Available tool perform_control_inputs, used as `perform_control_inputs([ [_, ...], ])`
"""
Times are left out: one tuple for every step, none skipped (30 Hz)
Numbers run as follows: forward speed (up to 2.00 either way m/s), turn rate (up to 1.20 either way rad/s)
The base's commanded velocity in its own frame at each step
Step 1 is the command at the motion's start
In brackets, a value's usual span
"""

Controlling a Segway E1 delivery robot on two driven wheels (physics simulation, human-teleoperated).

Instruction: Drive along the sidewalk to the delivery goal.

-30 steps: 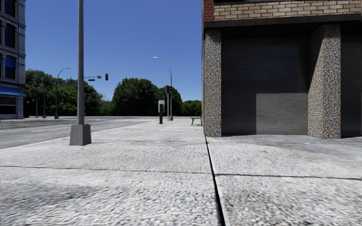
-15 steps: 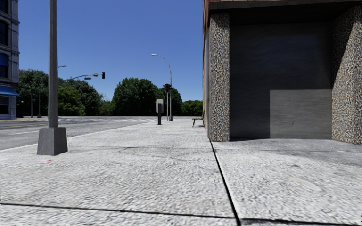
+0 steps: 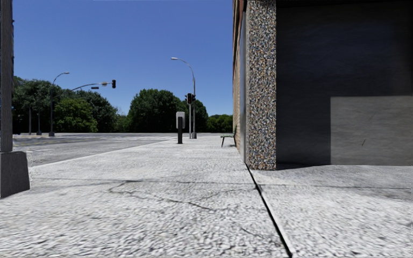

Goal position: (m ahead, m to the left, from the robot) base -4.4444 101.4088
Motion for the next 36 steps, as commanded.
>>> perform_control_inputs([
  [2.00,0.00],
  [2.00,0.00],
  [2.00,0.00],
  [2.00,0.00],
  [2.00,0.00],
  [2.00,0.00],
  [2.00,0.00],
  [2.00,0.00],
  [2.00,0.00],
  [2.00,0.00],
  [2.00,0.00],
  [2.00,0.00],
  [2.00,0.00],
  [2.00,0.00],
  [2.00,0.00],
  [2.00,0.00],
  [2.00,0.00],
  [2.00,0.00],
  [2.00,0.00],
  [2.00,0.00],
  [2.00,0.00],
  [2.00,0.00],
  [2.00,0.00],
  [2.00,0.00],
  [2.00,0.00],
  [2.00,0.00],
  [2.00,0.00],
  [2.00,0.00],
  [2.00,0.00],
  [2.00,0.00],
  [2.00,0.00],
  [2.00,0.00],
  [2.00,0.00],
  [2.00,0.00],
  [2.00,0.00],
  [2.00,0.00],
])
